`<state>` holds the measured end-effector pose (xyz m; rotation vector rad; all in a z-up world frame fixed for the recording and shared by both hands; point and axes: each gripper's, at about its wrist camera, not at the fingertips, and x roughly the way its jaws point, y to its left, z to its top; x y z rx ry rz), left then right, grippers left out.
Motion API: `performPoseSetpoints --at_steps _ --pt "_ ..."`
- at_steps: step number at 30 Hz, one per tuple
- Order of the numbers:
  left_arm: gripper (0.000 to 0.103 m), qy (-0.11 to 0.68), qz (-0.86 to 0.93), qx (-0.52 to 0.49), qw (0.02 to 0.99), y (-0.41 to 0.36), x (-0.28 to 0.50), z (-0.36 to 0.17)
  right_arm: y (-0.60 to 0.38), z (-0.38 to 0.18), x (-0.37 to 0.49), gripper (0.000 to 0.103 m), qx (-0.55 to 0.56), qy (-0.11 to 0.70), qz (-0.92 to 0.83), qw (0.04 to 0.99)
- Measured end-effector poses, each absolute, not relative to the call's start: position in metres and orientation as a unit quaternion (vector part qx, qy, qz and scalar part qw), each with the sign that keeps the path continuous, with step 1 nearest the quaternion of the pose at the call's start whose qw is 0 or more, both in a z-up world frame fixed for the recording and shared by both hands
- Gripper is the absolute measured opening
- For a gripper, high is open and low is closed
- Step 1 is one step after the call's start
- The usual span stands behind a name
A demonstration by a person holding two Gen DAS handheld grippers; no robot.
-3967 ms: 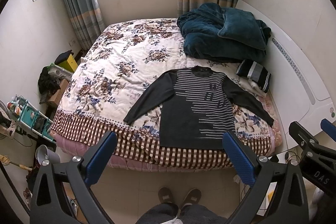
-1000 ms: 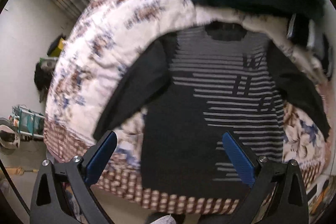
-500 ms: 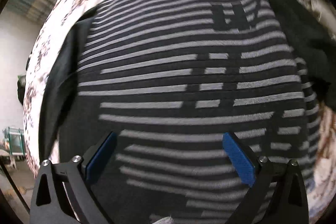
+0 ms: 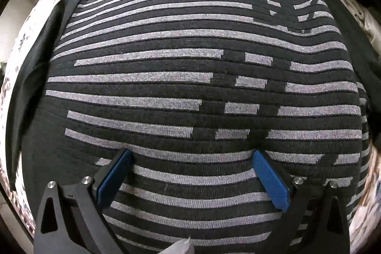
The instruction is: Fold small clothes
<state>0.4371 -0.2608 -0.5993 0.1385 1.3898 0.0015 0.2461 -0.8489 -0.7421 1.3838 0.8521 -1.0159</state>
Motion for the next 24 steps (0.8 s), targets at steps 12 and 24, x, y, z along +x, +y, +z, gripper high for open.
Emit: performPoseSetpoints --at_steps 12,24 --pt "0.103 0.642 -0.003 0.024 0.766 -0.201 0.464 -0.565 -0.806 -0.619 0.297 0.01 0.463 0.325 -0.442 0.696" --pt "0.103 0.644 0.085 0.004 0.76 -0.018 0.458 -0.513 -0.533 -0.526 0.483 0.009 0.274 0.417 -0.154 0.853"
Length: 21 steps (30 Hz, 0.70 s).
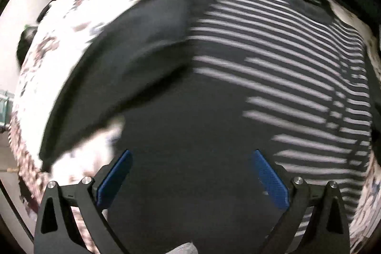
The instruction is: Fold small clothes
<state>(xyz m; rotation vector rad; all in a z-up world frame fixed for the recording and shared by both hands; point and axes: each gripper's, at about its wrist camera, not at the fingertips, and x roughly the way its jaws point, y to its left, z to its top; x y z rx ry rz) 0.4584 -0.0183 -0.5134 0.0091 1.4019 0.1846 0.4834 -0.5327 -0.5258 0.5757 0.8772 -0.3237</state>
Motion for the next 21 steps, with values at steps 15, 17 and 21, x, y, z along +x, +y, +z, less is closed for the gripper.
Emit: performPoseSetpoints --at_steps 15,17,21 --pt "0.103 0.636 0.19 -0.052 0.746 0.146 0.427 -0.525 -0.15 -0.597 0.669 0.009 0.124 0.497 -0.009 0.859" --pt "0.103 0.632 0.191 -0.054 0.749 0.154 0.431 -0.524 -0.1 -0.612 0.691 0.009 0.087 0.51 0.006 0.856" --pt "0.103 0.624 0.184 -0.052 0.758 0.16 0.445 -0.52 -0.04 -0.64 0.716 0.009 0.036 0.534 0.025 0.844"
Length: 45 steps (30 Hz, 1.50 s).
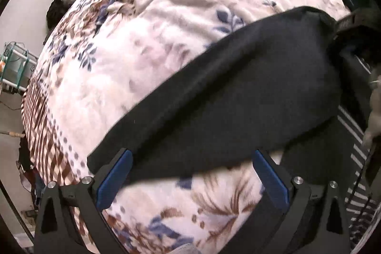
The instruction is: Fold small clothes
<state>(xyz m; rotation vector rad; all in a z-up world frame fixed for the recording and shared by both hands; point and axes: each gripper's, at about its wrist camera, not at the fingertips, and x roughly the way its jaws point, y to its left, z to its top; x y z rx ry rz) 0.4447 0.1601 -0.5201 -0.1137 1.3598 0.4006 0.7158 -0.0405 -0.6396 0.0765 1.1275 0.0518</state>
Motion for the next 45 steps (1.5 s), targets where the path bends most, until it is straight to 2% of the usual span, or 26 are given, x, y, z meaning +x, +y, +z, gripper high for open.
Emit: performPoseSetpoints --at_steps 2,4,5,6,7,8,15,18,21,23,25,26,30,31,32,33,34,37,39,41,44,45 --pt "0.103 0.621 0.177 -0.053 0.762 0.158 0.452 -0.516 -0.022 -0.659 0.723 0.012 0.027 0.571 0.057 0.819" --pt "0.103 0.615 0.172 -0.054 0.767 0.154 0.462 -0.511 -0.029 -0.667 0.721 0.015 0.071 0.603 0.1 0.788" --pt "0.103 0.613 0.166 -0.059 0.77 0.151 0.468 -0.508 -0.038 -0.666 0.717 0.032 0.093 0.608 0.111 0.781" --pt "0.103 0.612 0.156 -0.066 0.773 0.145 0.477 -0.506 -0.052 -0.662 0.712 0.055 0.118 0.611 0.115 0.774" --pt "0.103 0.611 0.149 -0.068 0.775 0.14 0.485 -0.505 -0.08 -0.653 0.698 0.063 0.159 0.607 0.114 0.77" --pt "0.103 0.609 0.142 -0.071 0.777 0.131 0.496 -0.503 -0.101 -0.646 0.687 0.067 0.183 0.6 0.108 0.771" --pt "0.103 0.579 0.093 -0.047 0.808 0.057 0.591 -0.514 -0.296 -0.635 0.588 0.067 0.285 0.597 -0.093 0.744" --pt "0.103 0.589 0.09 -0.022 0.803 0.031 0.626 -0.536 -0.368 -0.654 0.553 0.067 0.355 0.577 -0.146 0.721" --pt "0.103 0.6 0.083 -0.003 0.796 0.015 0.64 -0.549 -0.396 -0.695 0.535 0.067 0.38 0.604 -0.107 0.693" --pt "0.103 0.597 0.078 0.013 0.798 0.007 0.638 -0.55 -0.395 -0.71 0.531 0.067 0.359 0.639 -0.055 0.679" --pt "0.103 0.594 0.078 0.029 0.8 0.0 0.636 -0.551 -0.381 -0.719 0.523 0.066 0.267 0.67 -0.038 0.692" --pt "0.103 0.593 0.078 0.034 0.801 -0.002 0.635 -0.551 -0.381 -0.72 0.518 0.062 0.239 0.664 -0.052 0.707" --pt "0.103 0.593 0.086 0.042 0.799 -0.001 0.634 -0.553 -0.412 -0.714 0.499 0.024 0.194 0.604 -0.147 0.759" --pt "0.103 0.593 0.089 0.043 0.799 0.0 0.633 -0.553 -0.417 -0.711 0.497 0.024 0.192 0.594 -0.163 0.764" --pt "0.103 0.592 0.092 0.042 0.8 0.002 0.632 -0.552 -0.424 -0.706 0.491 0.034 0.168 0.578 -0.204 0.772" --pt "0.103 0.59 0.094 0.041 0.801 0.004 0.631 -0.55 -0.428 -0.705 0.489 0.037 0.15 0.57 -0.225 0.776" --pt "0.103 0.586 0.098 0.039 0.804 0.009 0.628 -0.546 -0.439 -0.705 0.483 0.037 0.136 0.562 -0.265 0.772" --pt "0.103 0.575 0.107 0.038 0.81 0.018 0.621 -0.536 -0.47 -0.712 0.478 0.04 0.199 0.574 -0.254 0.753" --pt "0.103 0.568 0.115 0.037 0.814 0.027 0.615 -0.529 -0.471 -0.702 0.475 0.042 0.178 0.577 -0.23 0.763" --pt "0.103 0.565 0.126 0.031 0.815 0.038 0.609 -0.524 -0.438 -0.684 0.478 0.043 0.041 0.585 -0.183 0.789" --pt "0.103 0.566 0.141 0.017 0.812 0.053 0.603 -0.522 -0.377 -0.675 0.471 0.053 -0.156 0.562 -0.113 0.804" --pt "0.103 0.568 0.144 0.013 0.81 0.057 0.601 -0.523 -0.362 -0.679 0.467 0.054 -0.206 0.553 -0.091 0.802"
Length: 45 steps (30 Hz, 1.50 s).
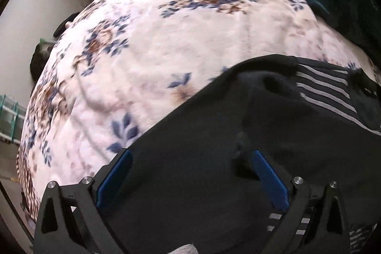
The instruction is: Fold small clothes
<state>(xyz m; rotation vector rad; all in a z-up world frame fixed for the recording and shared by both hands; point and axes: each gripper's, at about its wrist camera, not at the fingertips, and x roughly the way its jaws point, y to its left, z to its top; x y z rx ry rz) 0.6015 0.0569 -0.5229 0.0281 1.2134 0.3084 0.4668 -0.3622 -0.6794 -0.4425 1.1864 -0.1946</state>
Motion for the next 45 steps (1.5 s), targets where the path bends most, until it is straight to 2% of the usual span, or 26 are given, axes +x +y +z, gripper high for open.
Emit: performPoseSetpoints --at_steps 5,6,7,8,11,15,16,18,19,20,21,22,25,27,28,33,36,38,41,45 --pt "0.103 0.572 0.161 -0.009 0.804 0.074 0.597 -0.525 -0.298 -0.724 0.484 0.054 -0.41 0.505 -0.059 0.757" --pt "0.103 0.573 0.163 -0.013 0.803 0.077 0.597 -0.525 -0.293 -0.731 0.486 0.045 -0.441 0.489 -0.065 0.749" --pt "0.103 0.574 0.163 -0.018 0.803 0.08 0.595 -0.526 -0.28 -0.736 0.494 0.03 -0.459 0.478 -0.061 0.747" --pt "0.103 0.575 0.164 -0.02 0.801 0.082 0.594 -0.526 -0.281 -0.739 0.495 0.006 -0.468 0.468 -0.062 0.747" --pt "0.103 0.578 0.163 -0.028 0.799 0.088 0.593 -0.529 -0.295 -0.73 0.502 0.006 -0.458 0.459 -0.099 0.755" --pt "0.103 0.578 0.157 -0.042 0.8 0.095 0.577 -0.525 -0.314 -0.733 0.511 0.007 -0.397 0.543 -0.118 0.731" --pt "0.103 0.579 0.155 -0.046 0.799 0.097 0.57 -0.523 -0.316 -0.726 0.508 0.011 -0.371 0.557 -0.108 0.735" --pt "0.103 0.586 0.154 -0.056 0.794 0.106 0.544 -0.52 -0.314 -0.711 0.503 0.033 -0.344 0.568 -0.097 0.742" --pt "0.103 0.59 0.155 -0.063 0.79 0.113 0.527 -0.519 -0.314 -0.704 0.502 0.039 -0.33 0.572 -0.093 0.745" --pt "0.103 0.595 0.16 -0.067 0.784 0.12 0.508 -0.518 -0.312 -0.694 0.504 0.049 -0.303 0.574 -0.091 0.755" --pt "0.103 0.602 0.167 -0.069 0.778 0.127 0.491 -0.519 -0.31 -0.684 0.502 0.067 -0.283 0.575 -0.09 0.763" --pt "0.103 0.612 0.177 -0.077 0.767 0.138 0.468 -0.52 -0.307 -0.67 0.5 0.073 -0.251 0.576 -0.085 0.773" --pt "0.103 0.636 0.204 -0.118 0.735 0.168 0.42 -0.525 -0.286 -0.648 0.502 0.078 -0.184 0.584 -0.075 0.787" --pt "0.103 0.648 0.228 -0.17 0.706 0.195 0.388 -0.533 -0.267 -0.646 0.509 0.098 -0.138 0.591 -0.069 0.792" --pt "0.103 0.653 0.238 -0.21 0.688 0.21 0.373 -0.539 -0.251 -0.643 0.506 0.101 -0.09 0.596 -0.065 0.796" --pt "0.103 0.607 0.308 -0.419 0.6 0.281 0.307 -0.578 -0.23 -0.649 0.507 0.103 0.084 0.606 -0.09 0.786" --pt "0.103 0.56 0.329 -0.514 0.56 0.303 0.287 -0.597 -0.215 -0.656 0.501 0.103 0.145 0.619 -0.105 0.765" --pt "0.103 0.533 0.342 -0.543 0.551 0.312 0.284 -0.6 -0.207 -0.666 0.502 0.103 0.178 0.63 -0.113 0.748" --pt "0.103 0.524 0.347 -0.519 0.579 0.322 0.296 -0.592 -0.195 -0.675 0.506 0.103 0.205 0.645 -0.107 0.728" --pt "0.1 0.521 0.337 -0.44 0.65 0.331 0.317 -0.567 -0.172 -0.673 0.511 0.103 0.178 0.654 -0.091 0.729"
